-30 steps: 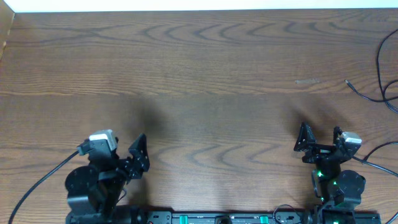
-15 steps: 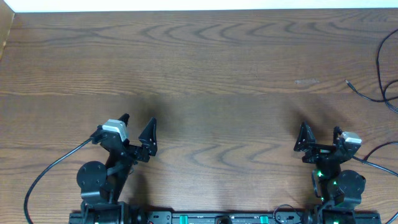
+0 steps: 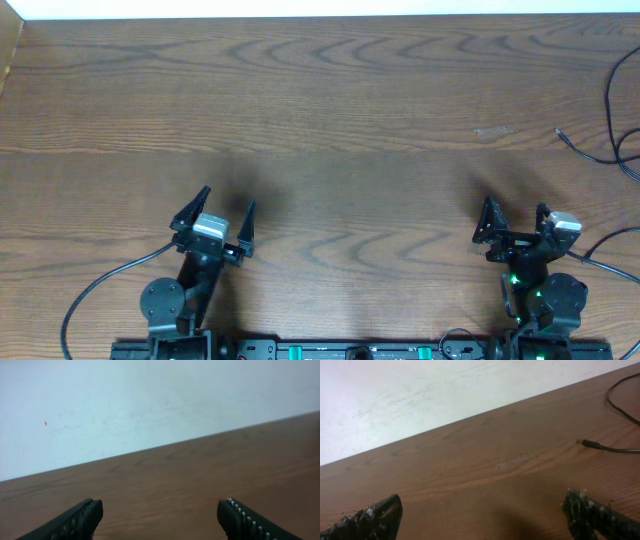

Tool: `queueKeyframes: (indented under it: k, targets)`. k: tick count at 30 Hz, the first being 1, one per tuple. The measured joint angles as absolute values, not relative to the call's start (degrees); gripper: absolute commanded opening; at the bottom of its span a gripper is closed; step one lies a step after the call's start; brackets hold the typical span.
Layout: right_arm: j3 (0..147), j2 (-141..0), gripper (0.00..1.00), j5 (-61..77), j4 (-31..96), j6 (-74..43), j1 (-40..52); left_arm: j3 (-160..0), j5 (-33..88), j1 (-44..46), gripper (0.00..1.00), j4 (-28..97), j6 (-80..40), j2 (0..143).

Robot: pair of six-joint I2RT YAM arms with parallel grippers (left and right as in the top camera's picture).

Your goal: Untangle cables

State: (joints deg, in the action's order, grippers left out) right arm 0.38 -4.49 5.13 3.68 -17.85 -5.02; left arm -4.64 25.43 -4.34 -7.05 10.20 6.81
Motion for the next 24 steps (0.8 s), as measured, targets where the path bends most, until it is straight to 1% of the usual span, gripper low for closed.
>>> queueKeyframes:
  k: [7,12,15,21,24]
  targets:
    - [0.4,-4.5,0.99,5.1,3.7,-17.8,-5.0,-1.2,23.6,-3.7,0.79,-7.6,18.0,3.6]
    - [0.4,-4.5,0.99,5.1,3.7,-17.8,-5.0,-0.4,19.5,-3.1,0.79,-2.0,18.5,1.3]
    - [0.4,-4.5,0.99,5.1,3.7,-17.8,-5.0,-0.7,16.1,-3.1,0.79,-0.1,16.0,0.8]
    - [0.4,-4.5,0.99,5.1,3.7,-17.8,-5.0,-1.4,5.3,-3.1,0.79,2.1,1.7,0.6]
    - [0.4,-4.5,0.99,5.1,3.7,-17.8,-5.0,-1.4,3.3,-3.1,0.79,2.3,-1.6,0.6]
